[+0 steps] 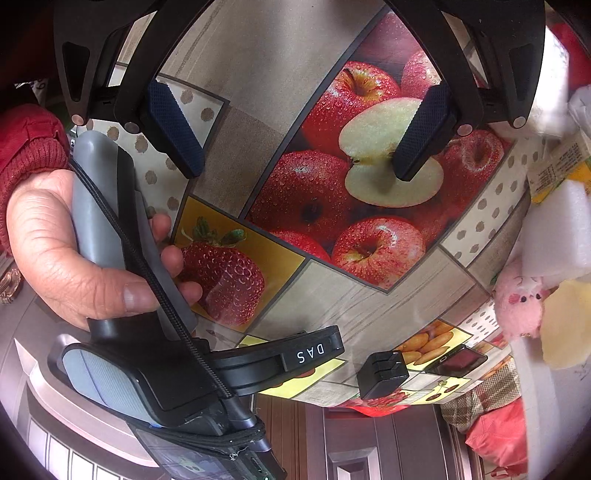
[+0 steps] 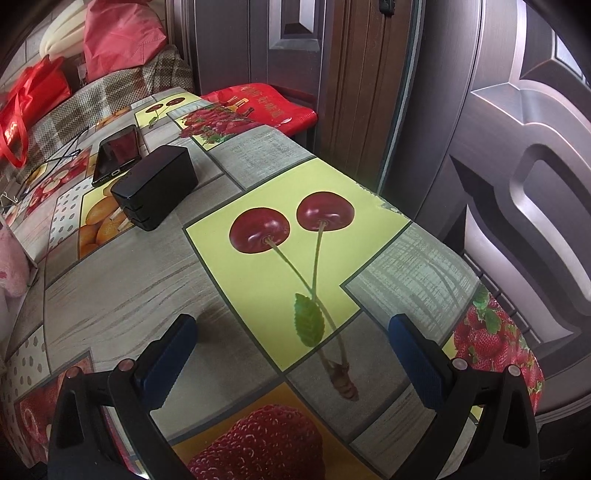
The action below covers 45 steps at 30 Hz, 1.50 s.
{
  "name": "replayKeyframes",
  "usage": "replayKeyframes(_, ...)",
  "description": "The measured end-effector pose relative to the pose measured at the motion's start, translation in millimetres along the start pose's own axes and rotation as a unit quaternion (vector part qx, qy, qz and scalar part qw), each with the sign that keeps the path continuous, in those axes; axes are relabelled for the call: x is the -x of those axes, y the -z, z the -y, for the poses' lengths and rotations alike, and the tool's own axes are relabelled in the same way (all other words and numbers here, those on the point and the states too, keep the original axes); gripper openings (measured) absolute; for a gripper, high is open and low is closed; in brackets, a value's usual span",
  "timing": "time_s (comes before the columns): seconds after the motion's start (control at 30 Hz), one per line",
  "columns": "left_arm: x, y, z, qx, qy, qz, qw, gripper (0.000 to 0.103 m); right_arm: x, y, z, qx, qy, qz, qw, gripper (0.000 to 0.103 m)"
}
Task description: Organize soft objects
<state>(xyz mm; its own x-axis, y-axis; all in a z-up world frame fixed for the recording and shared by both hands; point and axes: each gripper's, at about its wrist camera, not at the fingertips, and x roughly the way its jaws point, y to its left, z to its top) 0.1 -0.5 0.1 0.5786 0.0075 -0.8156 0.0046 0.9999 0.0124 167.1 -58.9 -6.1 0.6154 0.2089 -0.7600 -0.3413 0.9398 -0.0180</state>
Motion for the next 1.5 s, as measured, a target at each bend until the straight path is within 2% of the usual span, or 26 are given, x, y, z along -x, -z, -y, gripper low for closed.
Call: replayKeyframes(1.5, -1.3, -3.5, 0.2, 0.000, 0.000, 0.000, 1.0000, 0.102, 0.7, 1.0, -2.8, 0.002, -0.002, 0.001, 1.000, 0.103)
